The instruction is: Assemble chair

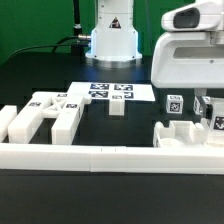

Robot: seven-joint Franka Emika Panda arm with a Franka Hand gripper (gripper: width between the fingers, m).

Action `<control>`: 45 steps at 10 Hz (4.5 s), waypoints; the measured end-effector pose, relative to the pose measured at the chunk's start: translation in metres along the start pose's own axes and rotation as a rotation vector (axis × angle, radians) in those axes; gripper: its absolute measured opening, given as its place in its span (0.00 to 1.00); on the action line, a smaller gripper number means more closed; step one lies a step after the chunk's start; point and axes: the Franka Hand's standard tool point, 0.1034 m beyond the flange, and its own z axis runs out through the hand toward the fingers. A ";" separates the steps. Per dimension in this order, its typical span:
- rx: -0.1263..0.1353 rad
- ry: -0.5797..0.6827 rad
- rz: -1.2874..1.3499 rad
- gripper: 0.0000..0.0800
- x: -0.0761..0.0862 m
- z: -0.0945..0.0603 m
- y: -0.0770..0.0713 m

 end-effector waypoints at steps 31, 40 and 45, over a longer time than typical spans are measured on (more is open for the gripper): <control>0.017 -0.085 0.799 0.36 -0.006 0.003 0.004; 0.054 -0.082 0.021 0.81 -0.010 0.001 0.005; 0.026 -0.045 -0.649 0.80 -0.005 -0.002 0.003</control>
Offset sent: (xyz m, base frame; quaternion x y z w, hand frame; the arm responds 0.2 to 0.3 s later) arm 0.0145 0.0264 0.0034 0.1213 -0.0335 0.4717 0.8728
